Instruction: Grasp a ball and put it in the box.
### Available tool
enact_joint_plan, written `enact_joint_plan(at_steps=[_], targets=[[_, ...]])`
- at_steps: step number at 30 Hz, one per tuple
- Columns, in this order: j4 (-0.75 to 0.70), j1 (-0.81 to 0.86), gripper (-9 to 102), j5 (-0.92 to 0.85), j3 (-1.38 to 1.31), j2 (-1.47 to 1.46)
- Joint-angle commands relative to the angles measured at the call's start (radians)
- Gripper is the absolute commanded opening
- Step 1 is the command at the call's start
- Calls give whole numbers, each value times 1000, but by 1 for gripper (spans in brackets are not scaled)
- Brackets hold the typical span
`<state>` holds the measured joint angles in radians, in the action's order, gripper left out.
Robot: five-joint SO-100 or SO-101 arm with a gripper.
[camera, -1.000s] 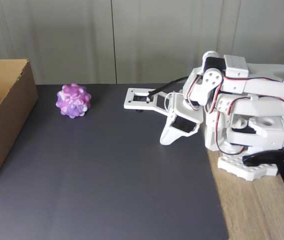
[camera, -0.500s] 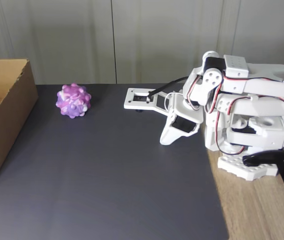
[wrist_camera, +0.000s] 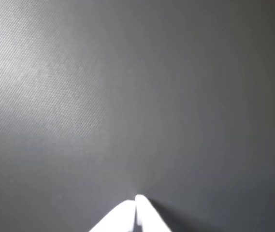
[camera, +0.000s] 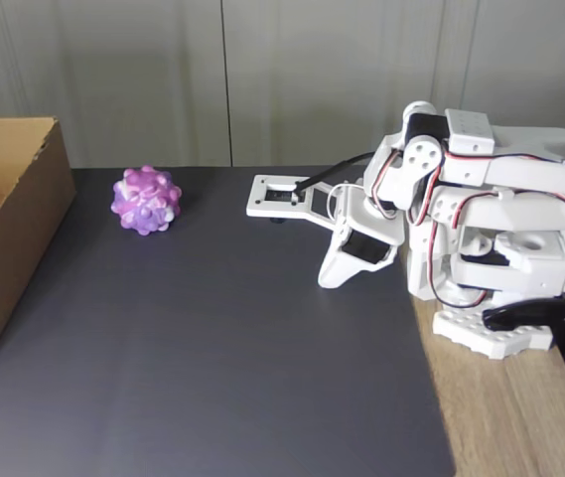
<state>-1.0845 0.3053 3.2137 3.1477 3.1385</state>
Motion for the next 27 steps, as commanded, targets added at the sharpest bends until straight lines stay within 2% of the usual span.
enact_joint_plan(at_steps=[1, 23, 27], targets=[[-14, -8, 0, -6, 0, -8], [-12, 31, 0, 2, 0, -8], [32, 57, 0, 3, 0, -9]])
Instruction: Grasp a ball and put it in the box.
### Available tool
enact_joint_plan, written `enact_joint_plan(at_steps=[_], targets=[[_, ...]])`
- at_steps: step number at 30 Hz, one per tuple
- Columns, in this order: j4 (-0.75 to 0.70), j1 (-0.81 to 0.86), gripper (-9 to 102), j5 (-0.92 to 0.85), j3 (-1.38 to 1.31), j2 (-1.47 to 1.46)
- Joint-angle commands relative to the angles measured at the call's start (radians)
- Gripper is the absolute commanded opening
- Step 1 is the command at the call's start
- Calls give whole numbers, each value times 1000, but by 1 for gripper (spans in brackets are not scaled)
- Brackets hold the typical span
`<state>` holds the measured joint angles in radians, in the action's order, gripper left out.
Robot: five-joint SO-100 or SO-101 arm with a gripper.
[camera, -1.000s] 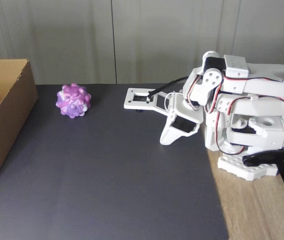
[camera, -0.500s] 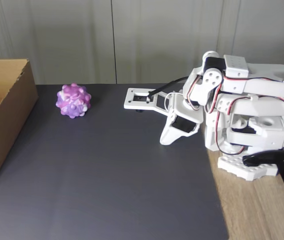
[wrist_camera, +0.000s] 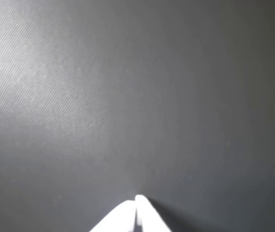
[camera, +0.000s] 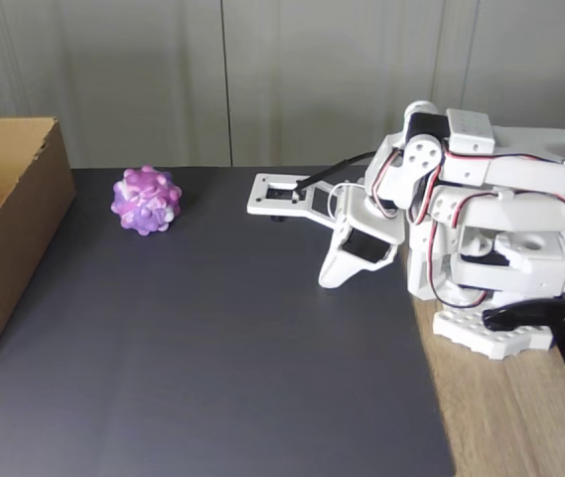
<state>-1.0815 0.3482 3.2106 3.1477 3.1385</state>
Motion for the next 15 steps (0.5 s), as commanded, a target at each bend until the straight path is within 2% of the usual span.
enact_joint_plan(at_steps=[1, 5, 15], targets=[[49, 18, 0, 6, 0, -9], [143, 31, 0, 18, -26, -11], [161, 87, 0, 81, -187, -11]])
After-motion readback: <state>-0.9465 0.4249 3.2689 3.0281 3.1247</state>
